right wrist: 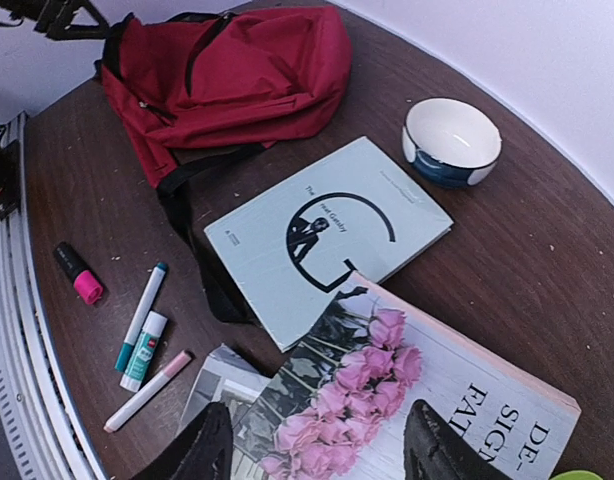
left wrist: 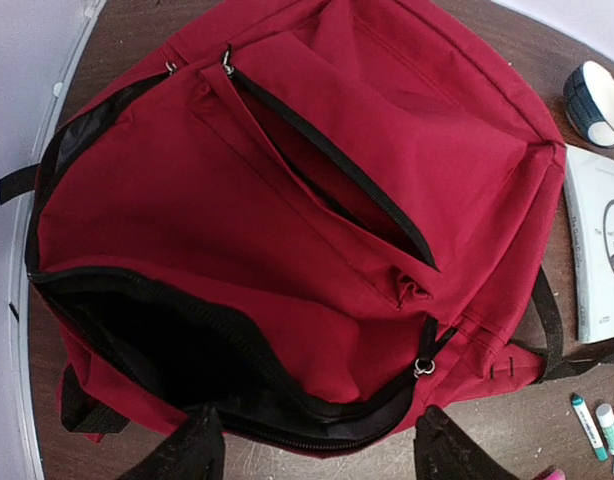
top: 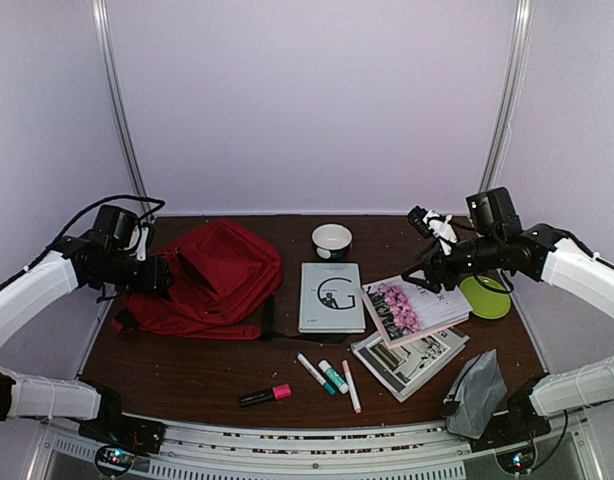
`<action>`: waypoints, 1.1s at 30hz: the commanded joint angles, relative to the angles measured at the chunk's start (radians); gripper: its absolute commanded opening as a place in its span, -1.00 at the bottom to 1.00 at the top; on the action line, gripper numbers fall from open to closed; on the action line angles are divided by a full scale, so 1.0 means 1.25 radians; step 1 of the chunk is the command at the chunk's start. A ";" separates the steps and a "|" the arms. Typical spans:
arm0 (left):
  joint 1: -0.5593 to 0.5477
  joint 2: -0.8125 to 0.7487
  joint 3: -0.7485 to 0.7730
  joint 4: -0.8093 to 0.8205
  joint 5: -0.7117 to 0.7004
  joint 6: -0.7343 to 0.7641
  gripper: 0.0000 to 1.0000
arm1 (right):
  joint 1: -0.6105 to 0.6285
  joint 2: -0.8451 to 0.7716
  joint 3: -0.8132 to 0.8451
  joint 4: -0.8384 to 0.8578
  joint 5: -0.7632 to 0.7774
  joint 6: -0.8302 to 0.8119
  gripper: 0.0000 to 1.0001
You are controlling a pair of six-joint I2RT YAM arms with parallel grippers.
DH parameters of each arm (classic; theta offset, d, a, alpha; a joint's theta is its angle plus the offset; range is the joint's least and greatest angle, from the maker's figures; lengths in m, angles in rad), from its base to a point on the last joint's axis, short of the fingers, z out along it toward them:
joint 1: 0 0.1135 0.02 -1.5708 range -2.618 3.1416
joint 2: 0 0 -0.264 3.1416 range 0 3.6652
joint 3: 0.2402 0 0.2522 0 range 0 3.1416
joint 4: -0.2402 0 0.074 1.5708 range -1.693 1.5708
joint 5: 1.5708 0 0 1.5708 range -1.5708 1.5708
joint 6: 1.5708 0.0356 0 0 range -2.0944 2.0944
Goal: Pack the student bag
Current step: Adjust the student bag at the corner of the board.
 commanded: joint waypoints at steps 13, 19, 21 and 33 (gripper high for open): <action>-0.143 0.226 0.111 0.000 -0.034 0.016 0.40 | 0.043 0.059 0.155 -0.086 -0.035 -0.015 -0.02; -0.194 0.287 0.127 0.016 -0.065 0.011 -0.21 | 0.043 0.032 0.136 -0.058 -0.041 -0.027 -0.03; -0.197 0.291 0.121 0.040 -0.070 0.004 -0.48 | 0.043 0.044 0.136 -0.034 -0.049 -0.018 -0.03; -0.297 0.231 0.190 0.182 0.004 -0.041 -1.00 | 0.082 0.294 0.264 -0.010 -0.109 0.043 -0.22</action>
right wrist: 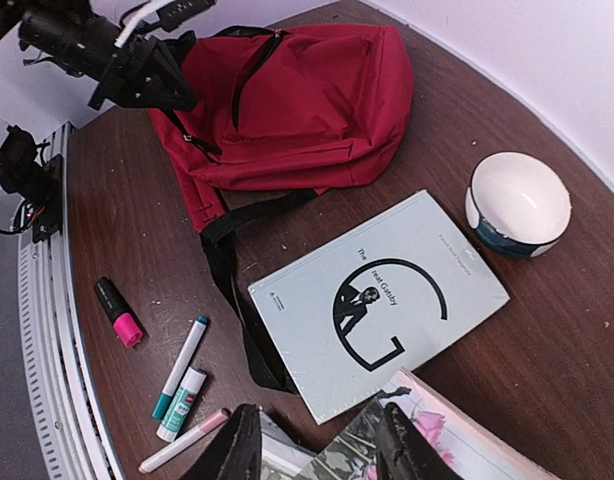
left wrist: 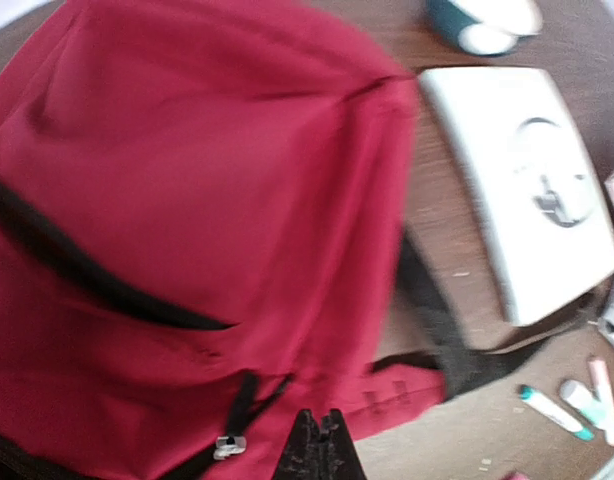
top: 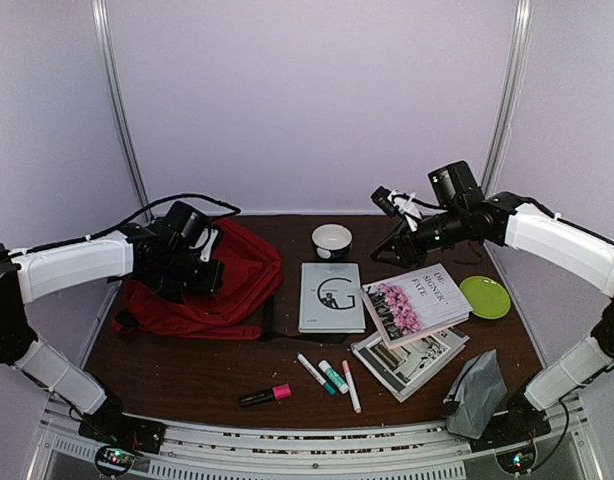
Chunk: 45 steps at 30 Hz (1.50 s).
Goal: Pack the student bag
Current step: Adjust the student bag at the corner of the board.
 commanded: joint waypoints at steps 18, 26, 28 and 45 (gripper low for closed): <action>0.183 -0.081 0.121 -0.313 -0.028 -0.182 0.62 | 0.117 0.138 0.072 -0.042 -0.053 -0.006 -0.02; 0.183 -0.010 0.088 -0.284 -0.005 -0.176 0.63 | 0.117 0.115 0.044 -0.025 -0.051 -0.009 0.01; 0.184 -0.013 0.046 -0.217 0.014 -0.168 0.64 | 0.117 0.121 0.047 -0.023 -0.060 -0.003 0.01; 0.106 0.054 -0.018 0.079 0.040 -0.323 -1.00 | 0.116 0.103 0.028 -0.028 -0.062 -0.023 -0.01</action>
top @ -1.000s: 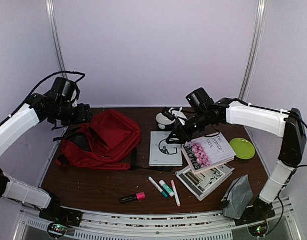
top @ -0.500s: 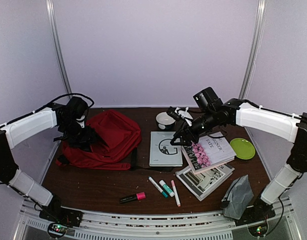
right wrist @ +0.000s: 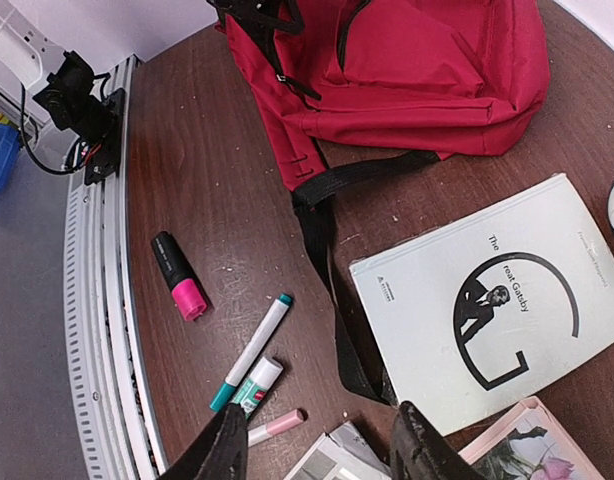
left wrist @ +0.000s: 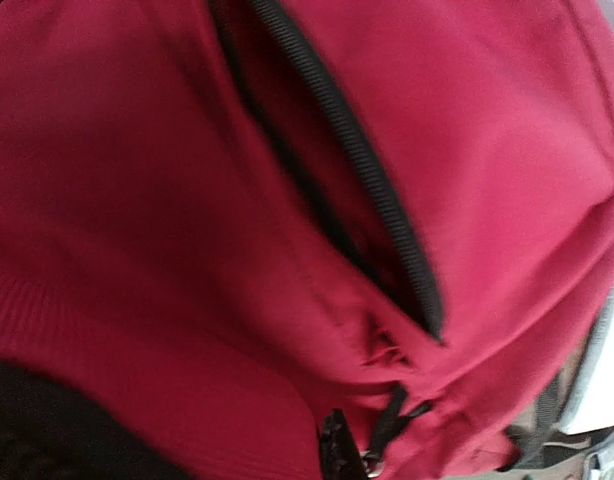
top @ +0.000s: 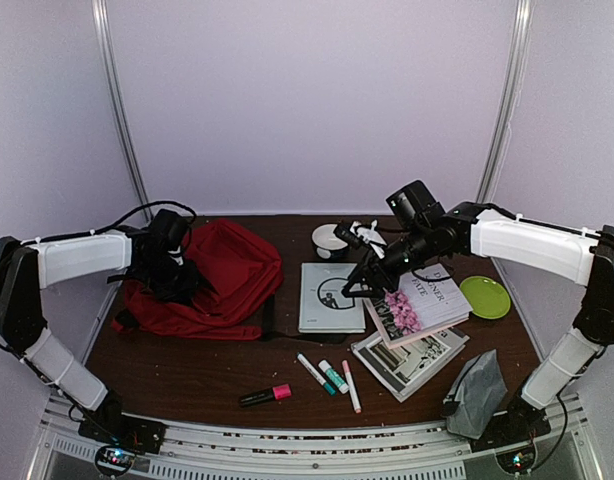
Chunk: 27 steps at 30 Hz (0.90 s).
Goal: Pack the student bag
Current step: Adjust the student bag at the corner of the board.
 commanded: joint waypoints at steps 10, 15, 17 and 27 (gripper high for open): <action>-0.168 -0.081 0.056 0.371 0.029 -0.063 -1.00 | 0.000 -0.003 0.019 -0.026 0.036 -0.044 -0.02; -0.168 -0.118 0.044 0.378 0.006 -0.018 -1.00 | 0.000 0.040 0.032 -0.003 0.082 0.000 0.08; -0.168 -0.124 0.038 0.360 0.016 -0.006 -1.00 | 0.000 0.086 0.056 0.029 0.119 0.062 0.34; -0.217 -0.237 -0.122 0.407 -0.056 -0.034 -1.00 | 0.031 0.414 0.448 -0.057 0.115 0.285 0.36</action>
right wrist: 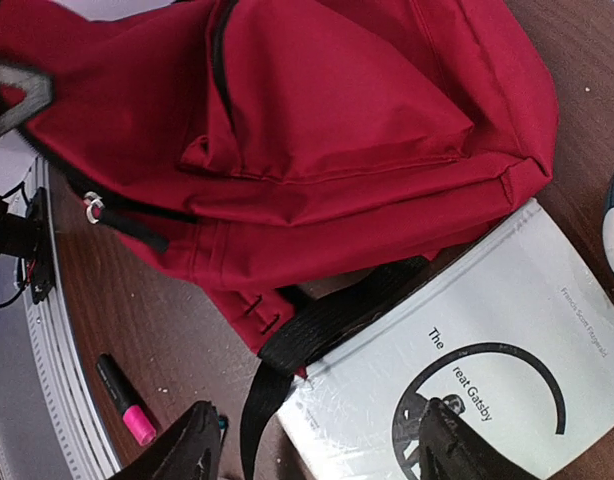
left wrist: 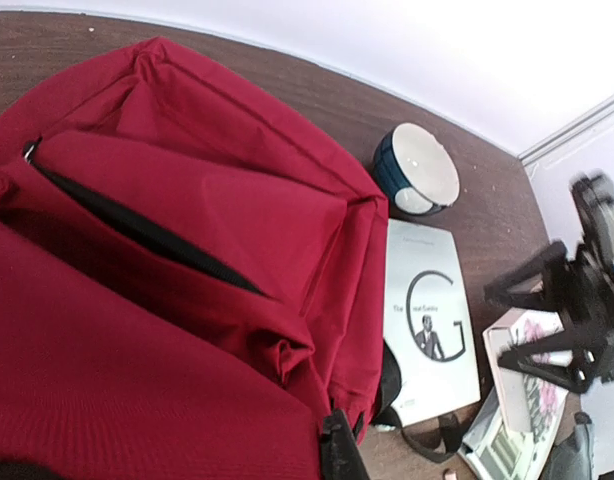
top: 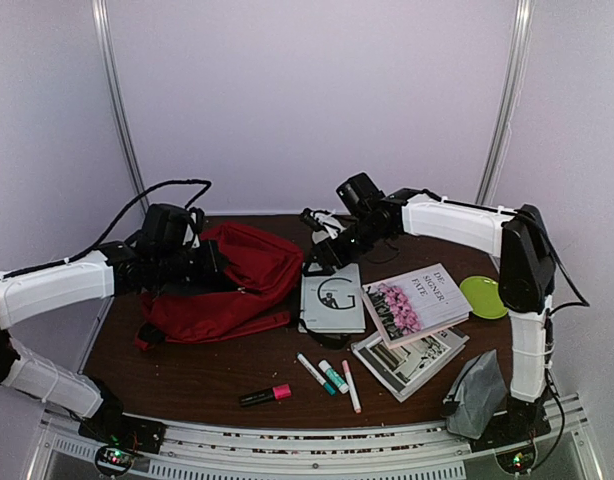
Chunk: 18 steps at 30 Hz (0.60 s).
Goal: Pack the student bag
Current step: Adjust the student bag at the corner of the board.
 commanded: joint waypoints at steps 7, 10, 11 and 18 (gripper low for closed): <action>-0.036 -0.058 -0.096 0.055 -0.019 -0.039 -0.27 | 0.061 0.161 0.179 -0.079 0.081 0.134 0.32; -0.038 -0.060 -0.064 -0.051 -0.079 -0.028 0.53 | 0.072 0.168 0.173 -0.073 0.106 0.146 0.31; -0.038 -0.065 -0.057 -0.088 -0.108 -0.025 0.64 | 0.074 0.169 0.168 -0.069 0.106 0.150 0.31; -0.036 -0.129 0.030 -0.332 -0.215 0.031 0.67 | 0.083 0.180 0.155 -0.053 0.086 0.151 0.30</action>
